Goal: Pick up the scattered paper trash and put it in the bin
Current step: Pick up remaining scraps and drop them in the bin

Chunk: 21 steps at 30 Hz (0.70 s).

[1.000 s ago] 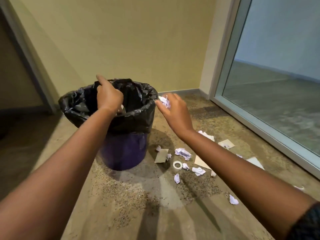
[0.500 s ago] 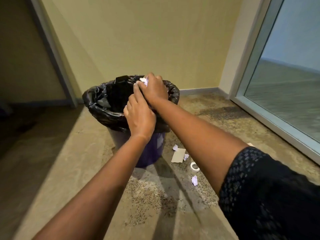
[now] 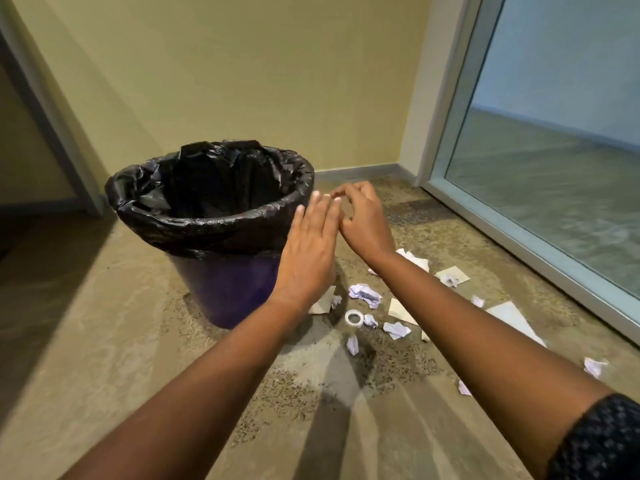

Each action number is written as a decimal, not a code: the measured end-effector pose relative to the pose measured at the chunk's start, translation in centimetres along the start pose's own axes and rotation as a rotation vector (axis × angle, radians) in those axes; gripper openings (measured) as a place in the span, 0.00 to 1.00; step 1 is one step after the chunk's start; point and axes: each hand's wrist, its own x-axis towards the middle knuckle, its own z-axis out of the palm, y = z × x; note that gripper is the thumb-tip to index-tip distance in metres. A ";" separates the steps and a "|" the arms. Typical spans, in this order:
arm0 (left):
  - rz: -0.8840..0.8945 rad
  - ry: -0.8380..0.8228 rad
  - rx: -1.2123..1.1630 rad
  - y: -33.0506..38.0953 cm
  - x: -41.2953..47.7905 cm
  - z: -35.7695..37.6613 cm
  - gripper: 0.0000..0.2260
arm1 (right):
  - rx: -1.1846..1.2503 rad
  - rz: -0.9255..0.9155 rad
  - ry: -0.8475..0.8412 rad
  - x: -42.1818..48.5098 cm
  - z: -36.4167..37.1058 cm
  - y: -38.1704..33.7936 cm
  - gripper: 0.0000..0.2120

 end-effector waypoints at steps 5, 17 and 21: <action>0.244 -0.395 0.066 3.5 -1.1 1.5 0.33 | -0.246 0.205 -0.107 -4.8 -3.9 9.3 0.10; -0.137 -0.856 -0.163 12.6 -4.0 9.0 0.29 | -0.581 0.813 -0.245 -18.5 -13.4 25.9 0.15; -0.162 -0.937 -0.228 14.7 -4.3 10.9 0.31 | -0.640 0.843 -0.191 -19.8 -15.3 27.4 0.16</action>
